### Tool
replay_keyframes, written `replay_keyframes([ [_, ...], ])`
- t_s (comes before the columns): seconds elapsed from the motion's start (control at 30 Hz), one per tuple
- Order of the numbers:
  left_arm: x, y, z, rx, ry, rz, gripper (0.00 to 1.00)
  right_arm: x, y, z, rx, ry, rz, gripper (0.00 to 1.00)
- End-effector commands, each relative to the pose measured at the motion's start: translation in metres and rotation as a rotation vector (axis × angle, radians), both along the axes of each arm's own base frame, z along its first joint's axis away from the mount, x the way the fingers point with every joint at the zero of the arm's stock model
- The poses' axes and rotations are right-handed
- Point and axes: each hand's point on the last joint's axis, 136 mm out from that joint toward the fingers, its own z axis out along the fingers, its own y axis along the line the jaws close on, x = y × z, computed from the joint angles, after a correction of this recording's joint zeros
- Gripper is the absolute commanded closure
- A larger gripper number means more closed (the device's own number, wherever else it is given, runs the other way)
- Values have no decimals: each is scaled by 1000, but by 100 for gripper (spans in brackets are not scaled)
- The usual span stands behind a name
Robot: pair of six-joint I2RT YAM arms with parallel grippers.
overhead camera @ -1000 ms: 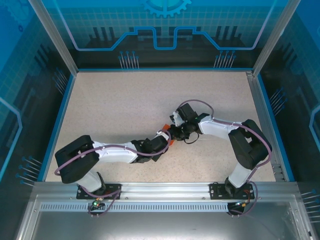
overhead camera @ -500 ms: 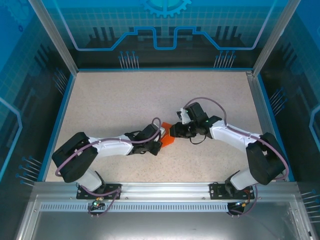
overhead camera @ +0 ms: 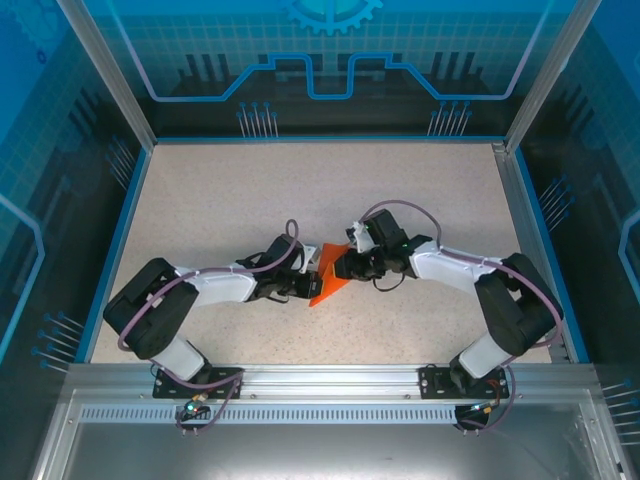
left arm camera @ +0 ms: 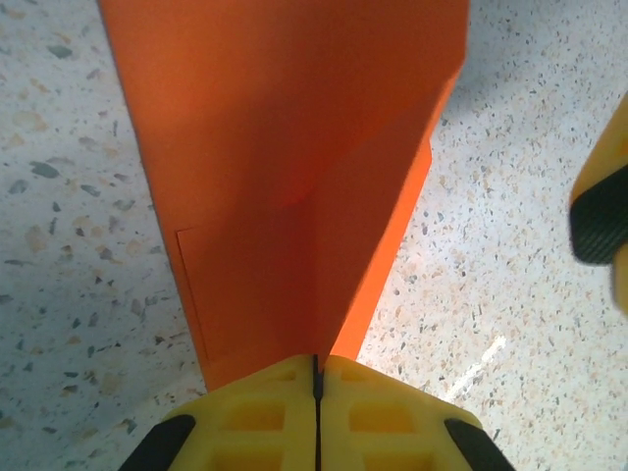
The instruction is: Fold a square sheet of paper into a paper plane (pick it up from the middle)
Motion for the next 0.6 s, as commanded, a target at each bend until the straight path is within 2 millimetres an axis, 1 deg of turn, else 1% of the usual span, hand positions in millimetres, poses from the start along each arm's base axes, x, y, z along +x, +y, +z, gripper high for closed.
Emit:
replay_keyframes([
  [0.0, -5, -5, -1, -72, 54, 5, 94, 13, 22, 14, 62, -27, 24, 78],
  [0.13, -4, -4, 2, -97, 56, 11, 93, 21, 28, 7, 58, -18, 10, 79],
  [0.2, -2, -3, 5, -111, 59, 18, 93, 24, 28, 2, 38, -9, 5, 80],
  [0.33, 0, -3, 11, -141, 66, 17, 93, 29, 28, -2, 27, -9, -5, 80],
  [0.57, 3, 1, 8, -136, 80, 30, 90, 35, 30, -16, 3, 13, -9, 81],
])
